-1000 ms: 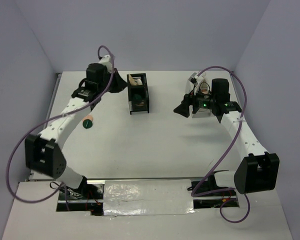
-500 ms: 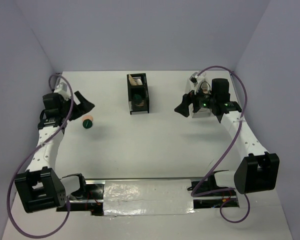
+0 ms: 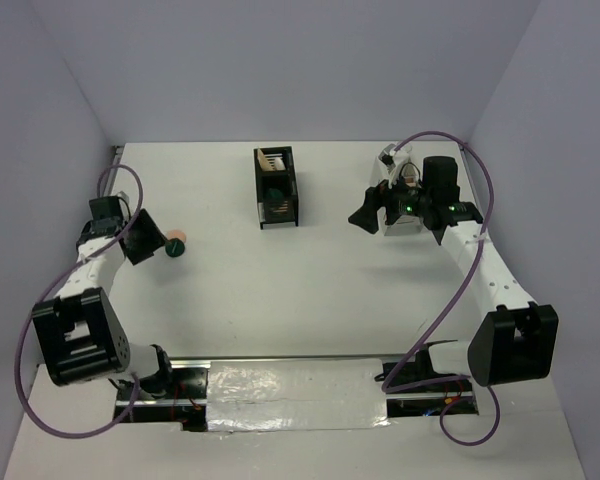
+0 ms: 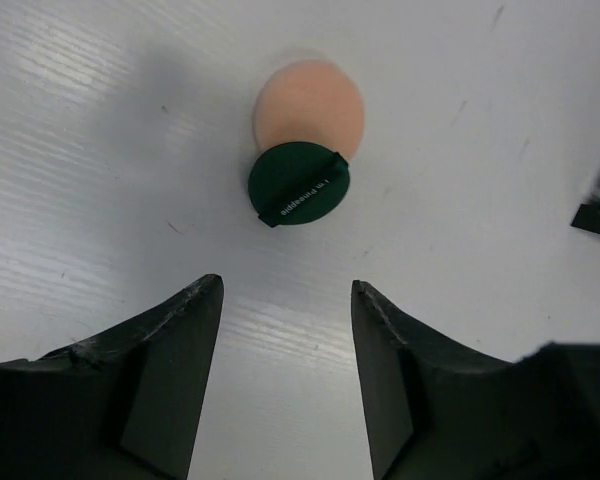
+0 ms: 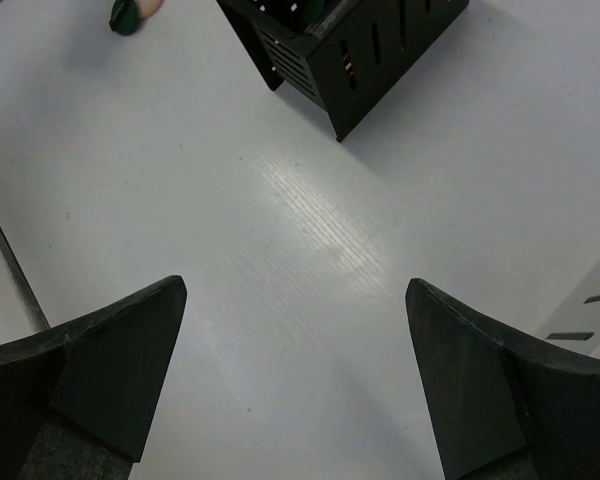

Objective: Organize the makeup

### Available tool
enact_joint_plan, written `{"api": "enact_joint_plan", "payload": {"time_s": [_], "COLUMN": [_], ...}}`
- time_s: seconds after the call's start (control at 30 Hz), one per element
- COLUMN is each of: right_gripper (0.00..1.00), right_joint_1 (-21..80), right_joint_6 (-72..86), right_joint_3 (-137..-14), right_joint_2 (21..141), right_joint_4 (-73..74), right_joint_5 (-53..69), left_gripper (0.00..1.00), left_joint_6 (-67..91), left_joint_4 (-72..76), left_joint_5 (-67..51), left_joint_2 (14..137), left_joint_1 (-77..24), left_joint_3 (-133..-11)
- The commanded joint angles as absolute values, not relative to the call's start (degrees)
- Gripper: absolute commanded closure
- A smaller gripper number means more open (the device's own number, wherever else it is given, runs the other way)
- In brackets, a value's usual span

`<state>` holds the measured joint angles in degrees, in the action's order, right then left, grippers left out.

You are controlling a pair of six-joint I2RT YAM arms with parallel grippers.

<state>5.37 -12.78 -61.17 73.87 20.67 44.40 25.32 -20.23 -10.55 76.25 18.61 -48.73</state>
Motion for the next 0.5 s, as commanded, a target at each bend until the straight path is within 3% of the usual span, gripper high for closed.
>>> {"api": "enact_joint_plan", "payload": {"time_s": [0.0, 0.47], "right_gripper": [0.02, 0.02], "right_joint_1": [5.4, 5.4], "right_joint_6": [-12.2, -12.3], "right_joint_3": [-63.2, -62.5], "right_joint_2": [73.9, 73.6], "right_joint_4": [20.3, 20.0], "right_joint_5": [45.4, 45.7], "left_gripper": [0.36, 0.37], "left_joint_6": [22.9, 21.9], "left_joint_4": [-20.0, -18.1], "left_joint_5": [-9.8, -10.5], "left_joint_2": [80.8, 94.8], "left_joint_1": [18.8, 15.7], "left_joint_3": [-51.6, -60.8]}}
